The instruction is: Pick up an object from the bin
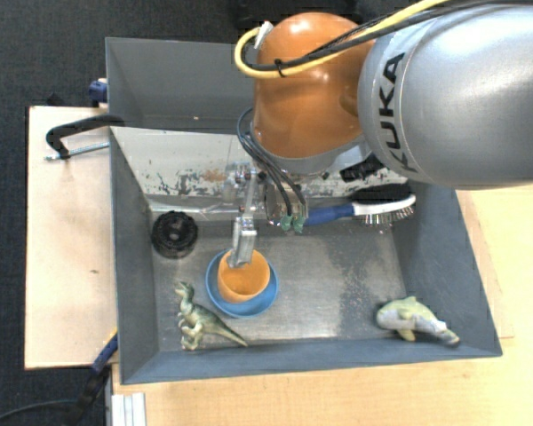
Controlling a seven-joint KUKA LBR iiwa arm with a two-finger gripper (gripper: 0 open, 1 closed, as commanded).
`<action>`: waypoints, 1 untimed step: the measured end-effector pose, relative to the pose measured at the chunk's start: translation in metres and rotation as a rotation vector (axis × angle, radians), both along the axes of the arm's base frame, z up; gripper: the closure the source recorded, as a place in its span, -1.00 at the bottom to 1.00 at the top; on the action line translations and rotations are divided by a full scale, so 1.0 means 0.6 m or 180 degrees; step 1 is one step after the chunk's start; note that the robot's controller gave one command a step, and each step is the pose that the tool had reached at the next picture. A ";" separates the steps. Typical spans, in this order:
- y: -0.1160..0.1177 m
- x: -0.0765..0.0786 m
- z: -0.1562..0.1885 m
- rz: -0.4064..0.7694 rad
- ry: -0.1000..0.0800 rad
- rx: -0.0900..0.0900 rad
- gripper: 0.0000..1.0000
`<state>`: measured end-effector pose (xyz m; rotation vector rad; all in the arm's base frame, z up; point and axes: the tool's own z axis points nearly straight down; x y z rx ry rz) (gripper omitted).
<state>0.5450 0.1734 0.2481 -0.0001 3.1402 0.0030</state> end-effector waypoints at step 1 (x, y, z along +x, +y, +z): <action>-0.084 -0.038 -0.168 -0.0887 0.0026 -0.0011 -1.00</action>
Offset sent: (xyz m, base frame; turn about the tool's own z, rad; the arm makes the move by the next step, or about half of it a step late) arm -0.0218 -0.0503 -0.0986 0.2784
